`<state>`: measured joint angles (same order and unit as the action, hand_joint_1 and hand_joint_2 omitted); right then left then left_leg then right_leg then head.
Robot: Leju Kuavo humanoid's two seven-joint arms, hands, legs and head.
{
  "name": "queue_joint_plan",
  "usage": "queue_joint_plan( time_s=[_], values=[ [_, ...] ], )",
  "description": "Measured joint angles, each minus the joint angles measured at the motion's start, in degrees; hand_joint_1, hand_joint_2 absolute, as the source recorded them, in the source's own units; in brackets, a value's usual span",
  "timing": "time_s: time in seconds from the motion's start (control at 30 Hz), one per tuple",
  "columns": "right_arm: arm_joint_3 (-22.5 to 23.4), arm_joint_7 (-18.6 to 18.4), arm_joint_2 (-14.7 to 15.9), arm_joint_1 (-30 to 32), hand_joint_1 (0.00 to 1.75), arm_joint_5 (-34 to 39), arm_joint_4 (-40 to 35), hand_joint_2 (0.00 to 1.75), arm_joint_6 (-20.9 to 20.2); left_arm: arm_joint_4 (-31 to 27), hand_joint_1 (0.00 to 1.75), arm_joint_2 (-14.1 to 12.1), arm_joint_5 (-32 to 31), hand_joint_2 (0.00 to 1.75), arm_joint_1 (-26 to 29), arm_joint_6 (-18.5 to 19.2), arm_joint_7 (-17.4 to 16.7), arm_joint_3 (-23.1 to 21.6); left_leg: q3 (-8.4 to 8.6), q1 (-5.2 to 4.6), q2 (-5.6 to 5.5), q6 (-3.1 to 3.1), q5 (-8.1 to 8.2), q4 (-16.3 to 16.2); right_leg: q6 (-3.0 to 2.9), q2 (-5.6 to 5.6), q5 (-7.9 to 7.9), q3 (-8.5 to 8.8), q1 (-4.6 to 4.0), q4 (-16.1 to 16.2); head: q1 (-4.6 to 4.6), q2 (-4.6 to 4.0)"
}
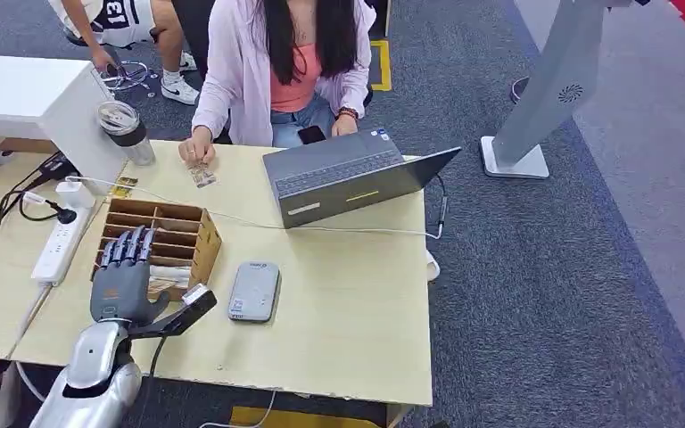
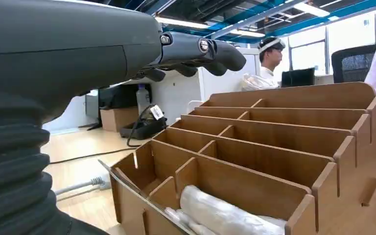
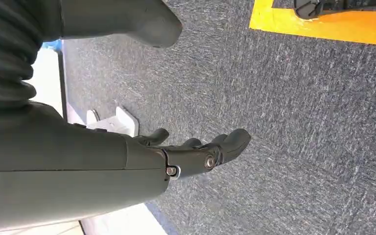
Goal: Pass the card to the sensor for recognition and then transmit it.
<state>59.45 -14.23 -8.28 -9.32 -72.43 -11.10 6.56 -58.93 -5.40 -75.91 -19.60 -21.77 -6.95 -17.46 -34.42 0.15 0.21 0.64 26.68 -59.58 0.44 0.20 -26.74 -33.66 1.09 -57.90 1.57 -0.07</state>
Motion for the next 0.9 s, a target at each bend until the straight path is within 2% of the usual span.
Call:
queue_joint_plan(
  time_s=[0.9],
  values=[
    [0.46, 0.09, 0.02, 0.00, 0.00, -0.33, 0.00, 1.75, 0.07, -0.20, 0.00, -0.02, 1.16, 1.75, -0.22, 0.09, 0.66, 0.92, 0.00, 0.00, 0.00, 0.00, 0.00, 0.00, 0.00, 0.00, 0.00, 0.00, 0.00, 0.00, 0.00, 0.00]
  ],
)
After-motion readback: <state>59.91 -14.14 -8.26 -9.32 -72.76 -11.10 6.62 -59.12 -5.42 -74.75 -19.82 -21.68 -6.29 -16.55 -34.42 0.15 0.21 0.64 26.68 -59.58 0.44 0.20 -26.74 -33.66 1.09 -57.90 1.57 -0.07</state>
